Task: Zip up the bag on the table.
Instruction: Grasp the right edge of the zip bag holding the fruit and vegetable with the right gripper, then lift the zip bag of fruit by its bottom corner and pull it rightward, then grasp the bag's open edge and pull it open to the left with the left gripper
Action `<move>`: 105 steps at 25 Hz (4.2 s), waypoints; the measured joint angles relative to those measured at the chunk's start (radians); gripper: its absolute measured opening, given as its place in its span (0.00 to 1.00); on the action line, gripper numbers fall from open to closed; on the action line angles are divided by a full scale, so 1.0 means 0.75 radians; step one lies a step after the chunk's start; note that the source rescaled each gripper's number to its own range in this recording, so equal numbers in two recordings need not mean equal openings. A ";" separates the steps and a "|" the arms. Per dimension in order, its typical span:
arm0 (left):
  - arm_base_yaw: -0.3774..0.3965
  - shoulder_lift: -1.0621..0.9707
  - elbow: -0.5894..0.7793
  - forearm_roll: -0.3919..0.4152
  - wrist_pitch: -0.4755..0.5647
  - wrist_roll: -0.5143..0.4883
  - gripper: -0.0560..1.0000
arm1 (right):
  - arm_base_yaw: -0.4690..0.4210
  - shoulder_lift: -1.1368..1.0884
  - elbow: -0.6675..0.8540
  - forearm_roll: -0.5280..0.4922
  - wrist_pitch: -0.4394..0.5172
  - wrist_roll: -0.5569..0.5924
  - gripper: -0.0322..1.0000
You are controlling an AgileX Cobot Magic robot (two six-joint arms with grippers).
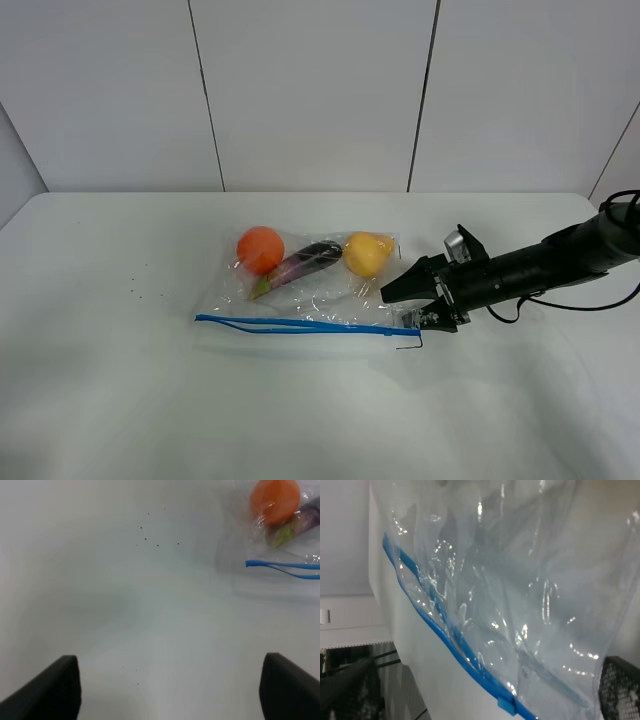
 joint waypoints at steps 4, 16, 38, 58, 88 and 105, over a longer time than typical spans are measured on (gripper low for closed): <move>0.000 0.000 0.000 0.000 0.000 0.000 1.00 | 0.005 0.000 0.000 0.000 -0.001 0.000 0.92; 0.000 0.000 0.000 0.000 0.000 0.000 1.00 | 0.012 0.000 0.000 -0.026 -0.004 0.025 0.52; 0.000 0.000 0.000 0.000 0.000 0.000 1.00 | 0.012 0.002 0.000 0.021 0.042 0.041 0.03; 0.000 0.000 0.000 0.000 0.000 0.000 1.00 | 0.012 -0.121 0.000 0.186 0.045 0.337 0.03; 0.000 0.000 0.000 0.000 0.000 0.000 1.00 | 0.012 -0.304 0.002 0.255 0.044 0.597 0.03; 0.000 0.550 -0.444 0.000 -0.234 0.109 0.99 | 0.012 -0.306 0.001 0.244 0.044 0.598 0.03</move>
